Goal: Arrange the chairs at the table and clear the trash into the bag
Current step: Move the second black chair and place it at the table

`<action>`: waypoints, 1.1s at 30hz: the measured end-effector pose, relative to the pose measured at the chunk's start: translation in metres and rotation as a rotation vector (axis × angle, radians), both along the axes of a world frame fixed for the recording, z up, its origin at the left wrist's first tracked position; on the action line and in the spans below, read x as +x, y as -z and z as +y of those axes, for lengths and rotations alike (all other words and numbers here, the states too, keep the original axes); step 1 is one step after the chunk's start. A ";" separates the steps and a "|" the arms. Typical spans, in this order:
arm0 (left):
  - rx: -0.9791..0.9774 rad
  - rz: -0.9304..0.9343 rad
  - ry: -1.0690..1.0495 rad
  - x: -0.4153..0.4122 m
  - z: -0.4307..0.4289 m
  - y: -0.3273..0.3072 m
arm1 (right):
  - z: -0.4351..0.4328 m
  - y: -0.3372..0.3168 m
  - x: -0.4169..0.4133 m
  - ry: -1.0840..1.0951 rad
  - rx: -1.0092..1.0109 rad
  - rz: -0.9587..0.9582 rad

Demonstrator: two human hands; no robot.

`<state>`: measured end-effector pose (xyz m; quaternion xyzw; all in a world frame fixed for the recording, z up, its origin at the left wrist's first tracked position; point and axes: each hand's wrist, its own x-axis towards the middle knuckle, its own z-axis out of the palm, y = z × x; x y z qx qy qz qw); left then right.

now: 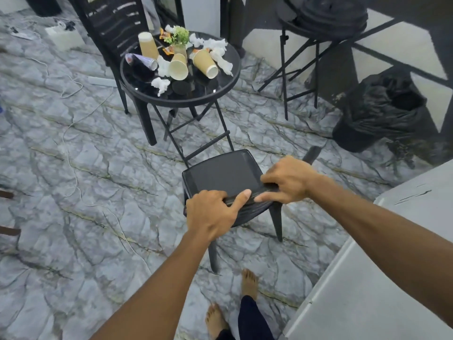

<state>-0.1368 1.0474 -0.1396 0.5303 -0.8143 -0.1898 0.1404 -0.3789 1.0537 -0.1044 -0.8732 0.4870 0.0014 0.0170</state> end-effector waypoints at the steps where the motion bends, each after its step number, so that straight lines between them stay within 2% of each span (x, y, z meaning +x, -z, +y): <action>1: -0.004 -0.003 -0.012 -0.014 0.000 -0.004 | -0.003 -0.005 -0.014 0.040 -0.010 -0.007; 5: -0.100 -0.026 0.057 -0.046 -0.009 -0.014 | 0.017 -0.001 -0.042 0.281 -0.056 -0.080; 10: -0.281 -0.087 0.327 -0.048 -0.028 -0.010 | 0.069 0.031 -0.023 0.543 -0.242 -0.224; 13: -0.230 -0.001 0.370 -0.039 -0.072 -0.003 | 0.053 0.037 0.008 0.635 -0.293 -0.197; 17: -0.164 0.071 0.281 -0.043 -0.122 0.007 | 0.002 0.034 0.024 0.664 -0.254 -0.135; 21: -0.171 0.105 0.166 -0.031 -0.144 0.021 | -0.042 0.030 0.021 0.542 -0.236 -0.077; 25: -0.119 0.013 0.317 -0.051 -0.146 0.013 | -0.047 0.030 -0.019 0.510 -0.223 -0.048; 28: -0.065 -0.059 0.446 -0.086 -0.140 0.012 | -0.030 0.030 -0.077 0.583 -0.099 -0.095; 33: -0.051 0.011 0.368 -0.097 -0.143 0.030 | -0.029 0.036 -0.106 0.663 -0.127 -0.053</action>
